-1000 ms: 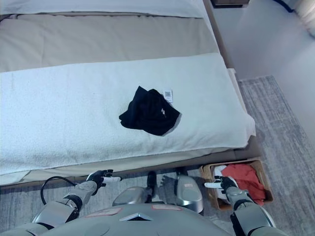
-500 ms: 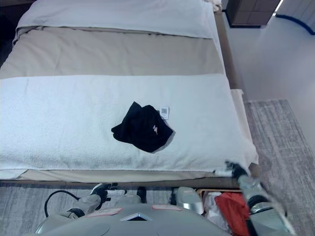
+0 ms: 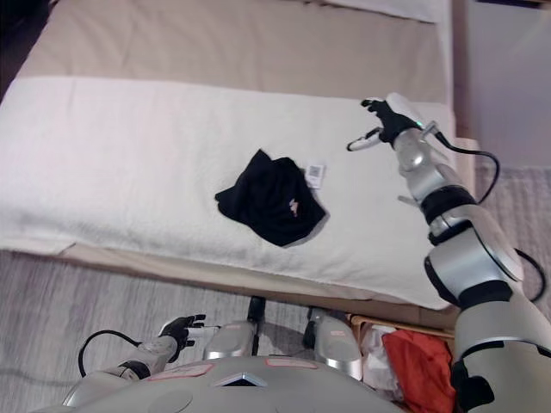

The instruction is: Put the clothes on the bed into the basket.

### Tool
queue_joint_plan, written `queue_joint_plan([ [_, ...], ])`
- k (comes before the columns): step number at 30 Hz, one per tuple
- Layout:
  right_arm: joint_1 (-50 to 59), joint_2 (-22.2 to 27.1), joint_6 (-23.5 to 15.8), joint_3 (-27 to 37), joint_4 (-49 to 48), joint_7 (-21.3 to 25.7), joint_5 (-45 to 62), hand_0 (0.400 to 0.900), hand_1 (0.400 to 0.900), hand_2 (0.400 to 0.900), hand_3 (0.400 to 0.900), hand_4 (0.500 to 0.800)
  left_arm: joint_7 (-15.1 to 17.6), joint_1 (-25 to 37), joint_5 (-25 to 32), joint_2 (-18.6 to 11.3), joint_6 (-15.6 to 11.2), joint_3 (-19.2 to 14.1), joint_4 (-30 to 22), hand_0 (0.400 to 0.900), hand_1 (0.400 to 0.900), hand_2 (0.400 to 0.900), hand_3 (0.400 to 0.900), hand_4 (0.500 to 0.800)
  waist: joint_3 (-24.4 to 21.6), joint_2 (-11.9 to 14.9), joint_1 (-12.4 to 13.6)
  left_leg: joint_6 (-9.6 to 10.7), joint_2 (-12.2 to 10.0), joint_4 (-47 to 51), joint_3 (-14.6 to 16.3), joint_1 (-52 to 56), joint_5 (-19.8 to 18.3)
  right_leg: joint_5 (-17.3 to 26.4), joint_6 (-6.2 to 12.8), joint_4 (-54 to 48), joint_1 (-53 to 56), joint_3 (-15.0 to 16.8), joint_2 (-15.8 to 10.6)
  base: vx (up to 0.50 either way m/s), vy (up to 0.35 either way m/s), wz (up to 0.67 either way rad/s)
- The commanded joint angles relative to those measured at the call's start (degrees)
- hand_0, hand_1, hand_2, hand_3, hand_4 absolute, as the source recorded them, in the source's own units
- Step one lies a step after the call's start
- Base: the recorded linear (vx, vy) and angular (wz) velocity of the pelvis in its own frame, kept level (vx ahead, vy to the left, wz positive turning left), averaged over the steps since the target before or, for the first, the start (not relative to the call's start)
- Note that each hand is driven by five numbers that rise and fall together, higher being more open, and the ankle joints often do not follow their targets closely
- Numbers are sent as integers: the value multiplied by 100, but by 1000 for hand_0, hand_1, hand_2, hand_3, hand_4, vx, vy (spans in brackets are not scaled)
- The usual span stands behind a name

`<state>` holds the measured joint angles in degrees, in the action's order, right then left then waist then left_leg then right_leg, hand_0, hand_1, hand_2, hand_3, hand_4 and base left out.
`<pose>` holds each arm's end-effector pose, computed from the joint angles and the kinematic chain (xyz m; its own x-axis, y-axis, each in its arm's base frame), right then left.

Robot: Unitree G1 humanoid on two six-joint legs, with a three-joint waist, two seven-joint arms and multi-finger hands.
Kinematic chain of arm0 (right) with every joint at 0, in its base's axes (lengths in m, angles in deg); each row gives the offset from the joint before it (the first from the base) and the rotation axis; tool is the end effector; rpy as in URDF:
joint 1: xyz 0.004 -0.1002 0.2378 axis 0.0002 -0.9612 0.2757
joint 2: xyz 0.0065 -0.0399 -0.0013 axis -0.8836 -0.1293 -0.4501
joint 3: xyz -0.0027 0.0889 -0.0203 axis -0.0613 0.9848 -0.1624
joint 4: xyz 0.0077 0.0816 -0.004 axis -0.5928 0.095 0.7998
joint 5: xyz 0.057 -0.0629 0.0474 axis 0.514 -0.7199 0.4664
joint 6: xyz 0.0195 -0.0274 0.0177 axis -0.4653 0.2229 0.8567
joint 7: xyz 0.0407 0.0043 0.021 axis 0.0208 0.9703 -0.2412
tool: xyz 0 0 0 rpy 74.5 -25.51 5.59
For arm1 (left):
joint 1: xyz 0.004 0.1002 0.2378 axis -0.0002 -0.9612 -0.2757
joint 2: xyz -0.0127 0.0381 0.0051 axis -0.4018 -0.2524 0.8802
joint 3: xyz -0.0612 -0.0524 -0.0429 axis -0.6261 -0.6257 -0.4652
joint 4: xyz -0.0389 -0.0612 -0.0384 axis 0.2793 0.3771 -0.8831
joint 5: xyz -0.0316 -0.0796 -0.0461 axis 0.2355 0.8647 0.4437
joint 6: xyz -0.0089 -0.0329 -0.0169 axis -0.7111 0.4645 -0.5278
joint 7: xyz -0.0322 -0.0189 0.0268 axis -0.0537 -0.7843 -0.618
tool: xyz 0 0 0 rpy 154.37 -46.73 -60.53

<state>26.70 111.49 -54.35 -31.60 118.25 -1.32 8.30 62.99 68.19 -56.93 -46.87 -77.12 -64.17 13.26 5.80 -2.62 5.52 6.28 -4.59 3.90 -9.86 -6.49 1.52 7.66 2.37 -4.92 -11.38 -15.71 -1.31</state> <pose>0.3315 -0.2099 0.1147 0.9661 0.0025 -0.2582 -0.2251 0.4980 -0.8374 0.0638 0.2313 -0.1006 0.2866 0.1750 -0.9419 0.1672 0.9589 0.2290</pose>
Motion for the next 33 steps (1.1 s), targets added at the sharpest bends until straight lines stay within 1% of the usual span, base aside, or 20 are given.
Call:
queue_joint_plan([
  [1, 1115, -473, -66, -211, 557, 183, -37, 900, 900, 900, 900, 800, 183, 261, 195, -557, -11, 188, 340, 900, 900, 900, 900, 800, 196, 458, -7, -205, 283, -51, 405, 83, -168, -400, 203, 426, -32, 632, -370, -1, -36, 34],
  [5, 1327, -875, -49, -283, 699, 243, -1, 900, 900, 900, 900, 800, 252, 365, 280, -624, -37, 288, 307, 900, 900, 900, 900, 800, 341, 465, 137, -198, 327, -118, 212, -126, -109, -448, 189, 508, -125, 489, -392, -21, -34, 34],
  [9, 1400, -1068, -26, -289, 820, 317, 49, 900, 900, 900, 900, 800, 310, 449, 375, -674, -53, 373, 264, 900, 900, 900, 900, 800, 490, 413, 228, -186, 350, -129, 41, -282, -33, -513, 171, 658, -261, 383, -417, -32, -21, 27],
  [14, 1429, -1042, -5, -209, 1023, 340, 159, 900, 900, 900, 900, 800, 352, 488, 416, -707, -78, 459, 192, 900, 900, 900, 900, 800, 613, 269, 357, -167, 407, -95, -160, -423, 72, -571, 158, 773, -375, 217, -469, -22, -13, 27],
  [20, 1273, -965, 17, -27, 1159, 315, 331, 900, 900, 900, 900, 800, 350, 433, 383, -684, -63, 483, 169, 900, 900, 900, 900, 800, 628, 81, 446, -143, 437, -20, -275, -475, 167, -597, 169, 790, -383, 86, -503, -13, 3, 12],
  [25, 1033, -923, 48, 127, 1270, 320, 434, 900, 900, 900, 900, 800, 331, 417, 330, -646, -36, 468, 187, 900, 900, 900, 900, 800, 580, -19, 433, -139, 446, 5, -313, -459, 180, -598, 170, 762, -335, 68, -523, -3, 10, 3],
  [33, 785, -875, 94, 235, 1434, 245, 380, 900, 900, 900, 900, 800, 316, 408, 303, -621, -45, 494, 107, 900, 900, 900, 900, 800, 603, -154, 462, -148, 478, -10, -277, -483, 177, -540, 189, 698, -337, 93, -556, -26, 9, -3],
])
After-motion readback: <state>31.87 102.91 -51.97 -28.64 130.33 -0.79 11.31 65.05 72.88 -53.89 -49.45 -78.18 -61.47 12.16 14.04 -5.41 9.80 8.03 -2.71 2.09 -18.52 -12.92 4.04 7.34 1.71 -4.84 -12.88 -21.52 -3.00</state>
